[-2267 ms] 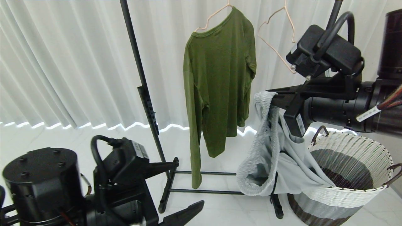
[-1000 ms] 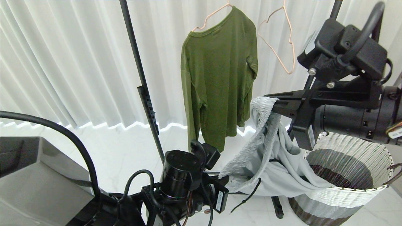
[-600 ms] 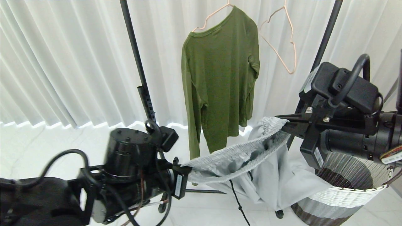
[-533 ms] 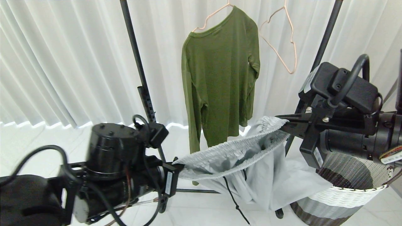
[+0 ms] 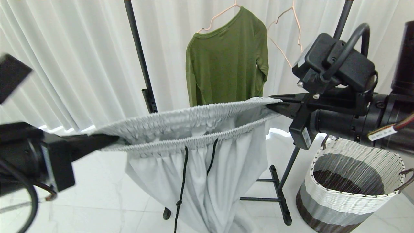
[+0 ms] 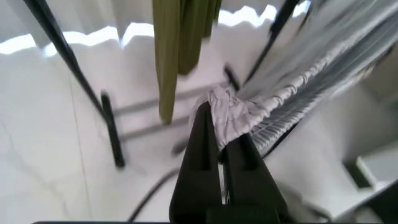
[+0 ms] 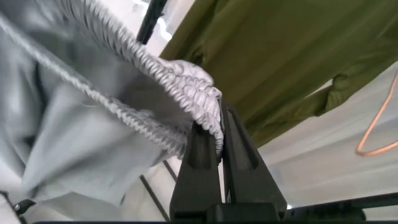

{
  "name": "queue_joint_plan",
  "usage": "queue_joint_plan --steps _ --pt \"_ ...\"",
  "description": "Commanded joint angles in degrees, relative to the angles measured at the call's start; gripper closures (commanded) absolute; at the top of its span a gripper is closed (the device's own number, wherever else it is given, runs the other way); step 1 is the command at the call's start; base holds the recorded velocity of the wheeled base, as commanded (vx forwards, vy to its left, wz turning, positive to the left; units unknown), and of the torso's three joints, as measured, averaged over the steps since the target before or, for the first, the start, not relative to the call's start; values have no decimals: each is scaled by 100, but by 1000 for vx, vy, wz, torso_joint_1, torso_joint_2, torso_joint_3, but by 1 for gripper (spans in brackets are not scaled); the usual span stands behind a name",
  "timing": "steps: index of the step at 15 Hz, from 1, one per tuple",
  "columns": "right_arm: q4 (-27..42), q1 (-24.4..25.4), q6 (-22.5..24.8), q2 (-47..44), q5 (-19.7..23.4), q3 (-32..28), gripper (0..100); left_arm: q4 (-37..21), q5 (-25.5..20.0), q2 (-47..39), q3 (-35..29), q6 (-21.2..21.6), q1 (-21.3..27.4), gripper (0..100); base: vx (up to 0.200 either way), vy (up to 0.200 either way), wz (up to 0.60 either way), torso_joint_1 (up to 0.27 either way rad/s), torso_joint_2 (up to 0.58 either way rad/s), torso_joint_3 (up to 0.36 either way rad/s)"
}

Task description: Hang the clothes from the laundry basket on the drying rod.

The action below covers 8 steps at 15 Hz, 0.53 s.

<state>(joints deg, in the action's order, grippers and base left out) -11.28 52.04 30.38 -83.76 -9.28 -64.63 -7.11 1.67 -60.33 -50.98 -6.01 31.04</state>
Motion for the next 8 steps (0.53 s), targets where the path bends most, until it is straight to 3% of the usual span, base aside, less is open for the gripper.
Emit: queue_joint_plan --steps 1,3,4,6,7,8 --pt "3 -10 3 -123 -189 -304 100 -80 26 285 -747 118 -1 100 0 0 0 0 0 0" --pt "-24 -10 -14 -97 -487 -304 100 -89 264 171 -878 293 -54 100 0 0 0 0 0 0" --pt "-24 -10 -14 -79 -540 -322 100 -80 387 162 -852 636 -36 100 0 0 0 0 0 0" --pt "-24 -19 -14 -26 -549 -392 100 -36 387 144 -799 1752 -10 100 0 0 0 0 0 0" --pt "-33 -36 -23 -35 -540 -436 100 25 369 109 -808 2122 -10 100 0 0 0 0 0 0" --pt "-33 -54 -23 -88 -549 -647 100 227 360 21 -896 2201 34 100 0 0 0 0 0 0"
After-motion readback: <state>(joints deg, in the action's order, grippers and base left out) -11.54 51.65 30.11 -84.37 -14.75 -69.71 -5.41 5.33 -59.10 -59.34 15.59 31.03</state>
